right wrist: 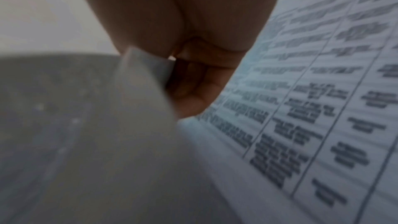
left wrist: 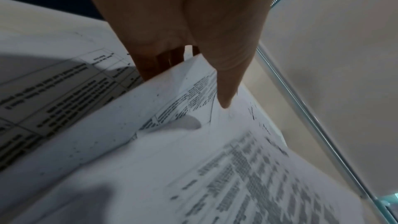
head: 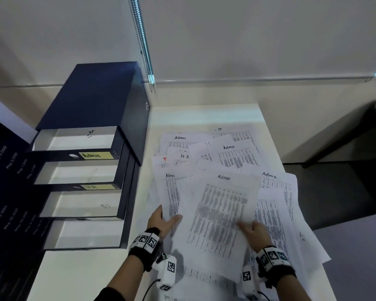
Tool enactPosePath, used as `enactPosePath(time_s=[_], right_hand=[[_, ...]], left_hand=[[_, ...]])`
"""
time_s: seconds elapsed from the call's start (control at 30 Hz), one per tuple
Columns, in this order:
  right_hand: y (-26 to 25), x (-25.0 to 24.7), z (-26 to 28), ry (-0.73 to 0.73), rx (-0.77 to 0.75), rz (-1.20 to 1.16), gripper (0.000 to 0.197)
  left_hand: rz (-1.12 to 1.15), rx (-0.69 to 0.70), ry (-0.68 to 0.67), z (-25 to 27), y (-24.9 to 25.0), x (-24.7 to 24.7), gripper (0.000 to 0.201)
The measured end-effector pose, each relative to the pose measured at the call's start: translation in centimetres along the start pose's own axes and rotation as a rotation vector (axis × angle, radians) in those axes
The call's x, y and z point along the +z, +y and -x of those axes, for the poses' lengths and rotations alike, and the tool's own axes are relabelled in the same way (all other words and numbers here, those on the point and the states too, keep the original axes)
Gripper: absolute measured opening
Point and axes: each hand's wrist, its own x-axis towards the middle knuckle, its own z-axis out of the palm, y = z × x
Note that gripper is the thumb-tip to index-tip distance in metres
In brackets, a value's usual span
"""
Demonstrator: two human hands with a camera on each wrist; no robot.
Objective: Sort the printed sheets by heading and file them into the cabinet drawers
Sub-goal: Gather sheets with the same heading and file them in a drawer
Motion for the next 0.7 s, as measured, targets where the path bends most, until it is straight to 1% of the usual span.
enactPosePath(time_s=[0.03,0.07,0.1,0.13,0.2,0.27,0.33,0.37,0.4,0.47,0.53,0.57,0.63,0.7], right_hand=[[0.4,-0.5,-0.3,0.042,0.03,0.01,0.024],[1.0,-0.9,-0.6,0.08,0.058,0.037,0.024],[1.5,-1.1,-0.8,0.106,0.076,0.065,0.024],[1.7,-1.4,-0.9,0.12,0.078,0.091,0.025],[2.0,-1.7,-1.0,0.093,0.081,0.125,0.023],[1.9,-1.9,-1.1,0.028,0.08,0.195,0.021],[1.3,-2.0,-0.6,-0.051,0.102,0.294,0.024],[1.1,-1.9,-0.4,-0.103,0.104,0.296,0.027],[0.9,-1.6,-0.1,-0.161,0.087,0.261,0.029],[0.1,-0.6,1.1,-0.293,0.037,0.184,0.026],[-0.2,0.9,2.1,-0.401,-0.018,0.197,0.02],[-0.4,1.6,2.4,-0.428,-0.043,0.217,0.019],[-0.5,2.8,2.4,-0.419,-0.079,0.225,0.018],[-1.2,2.9,2.1,-0.344,-0.099,0.165,0.02]], left_hand=[[-0.014,-0.007,0.006,0.3,0.3,-0.2,0.088],[-0.009,-0.003,0.014,0.3,0.1,-0.4,0.069],[-0.014,0.017,0.025,0.2,-0.2,-0.7,0.042],[-0.017,0.037,0.043,0.2,-0.4,-1.1,0.02],[-0.006,0.037,0.079,-0.2,-1.4,-1.5,0.018],[0.009,0.02,0.134,-0.5,-1.9,-2.0,0.011],[0.004,0.002,0.186,-0.6,-2.0,-2.4,0.008],[0.002,-0.01,0.189,-0.5,-1.9,-2.5,0.008],[0.01,-0.012,0.173,-0.6,-2.0,-2.5,0.008],[0.026,-0.021,0.109,-0.9,-2.5,-2.6,0.008],[0.008,-0.021,0.049,-1.0,-3.0,-2.5,0.01],[-0.01,-0.012,0.05,-0.9,-3.0,-2.4,0.01],[-0.002,0.032,0.111,-0.2,-2.1,-2.7,0.009],[0.032,0.125,0.248,0.6,-0.4,-3.7,0.014]])
